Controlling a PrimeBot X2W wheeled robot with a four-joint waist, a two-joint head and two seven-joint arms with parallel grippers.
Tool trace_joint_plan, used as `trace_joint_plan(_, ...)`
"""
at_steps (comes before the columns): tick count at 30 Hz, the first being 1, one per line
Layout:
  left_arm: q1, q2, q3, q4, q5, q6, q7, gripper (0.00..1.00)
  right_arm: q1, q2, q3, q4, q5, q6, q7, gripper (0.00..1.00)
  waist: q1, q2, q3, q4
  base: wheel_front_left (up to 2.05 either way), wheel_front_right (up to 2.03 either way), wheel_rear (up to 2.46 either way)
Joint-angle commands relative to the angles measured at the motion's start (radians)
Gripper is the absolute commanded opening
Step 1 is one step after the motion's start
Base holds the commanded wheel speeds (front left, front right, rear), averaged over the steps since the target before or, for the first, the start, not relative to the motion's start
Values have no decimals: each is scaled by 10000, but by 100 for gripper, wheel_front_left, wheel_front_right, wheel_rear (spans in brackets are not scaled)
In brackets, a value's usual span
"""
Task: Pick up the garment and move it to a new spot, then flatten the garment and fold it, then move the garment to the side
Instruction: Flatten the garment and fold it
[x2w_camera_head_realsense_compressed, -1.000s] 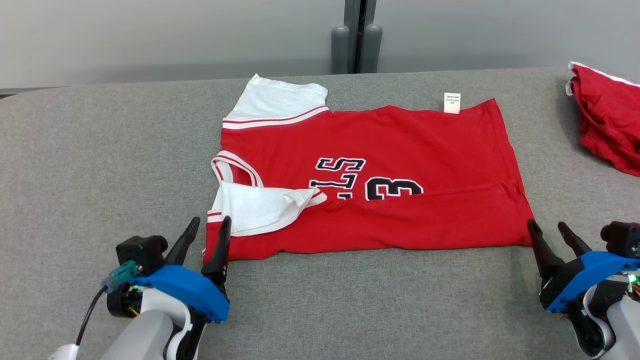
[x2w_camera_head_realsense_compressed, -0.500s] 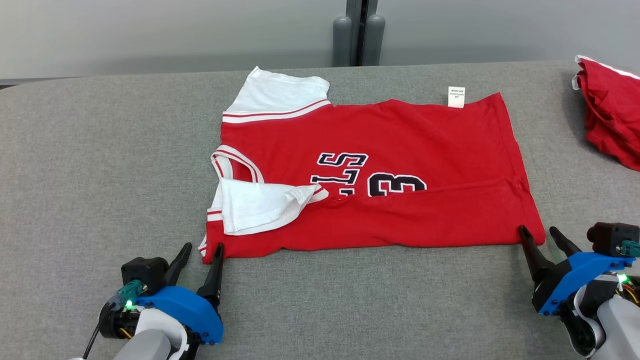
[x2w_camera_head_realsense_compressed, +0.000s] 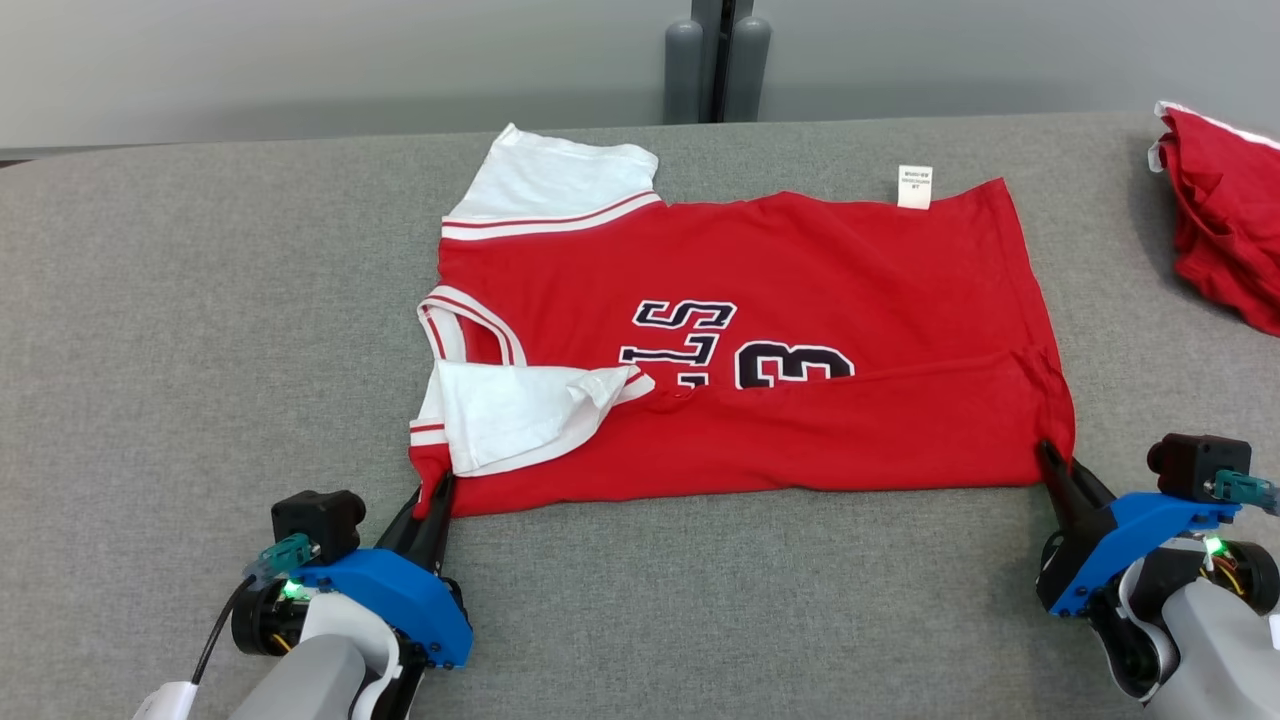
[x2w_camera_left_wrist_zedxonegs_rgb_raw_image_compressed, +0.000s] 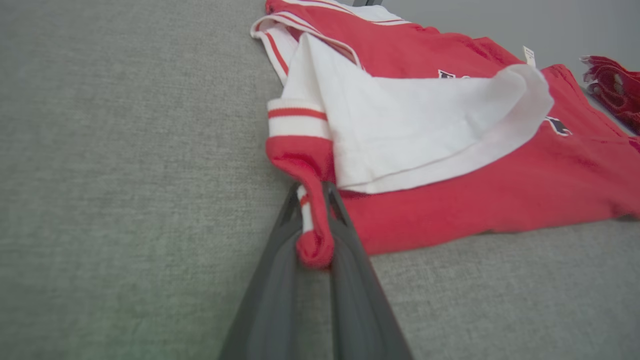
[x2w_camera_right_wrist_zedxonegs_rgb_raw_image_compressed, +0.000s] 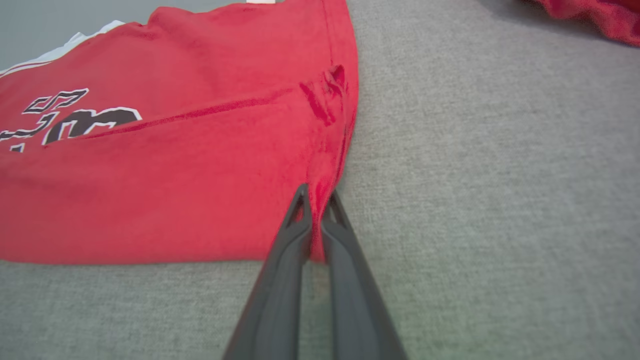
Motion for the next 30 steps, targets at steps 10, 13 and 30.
trace_joint_plan(10, 1164, 202, 436, -994, -274, -57, -160, 0, 1047, 17, 233, -386, 842, 5, -855, 0, -1, 0, -947, 155, 0, 0, 0)
trace_joint_plan(13, 1805, 339, 619, -1547, -349, 125, -168, 0, 1733, -28, 231, -807, 1025, 5, -982, 0, -1, 0, -1220, 199, 0, 0, 0)
trace_joint_plan(30, 4598, 996, 609, -4492, -231, 1468, 117, 100, 5302, 189, -1456, -3959, 155, 4, 212, 100, -1, 0, -1752, 329, 0, 0, 0)
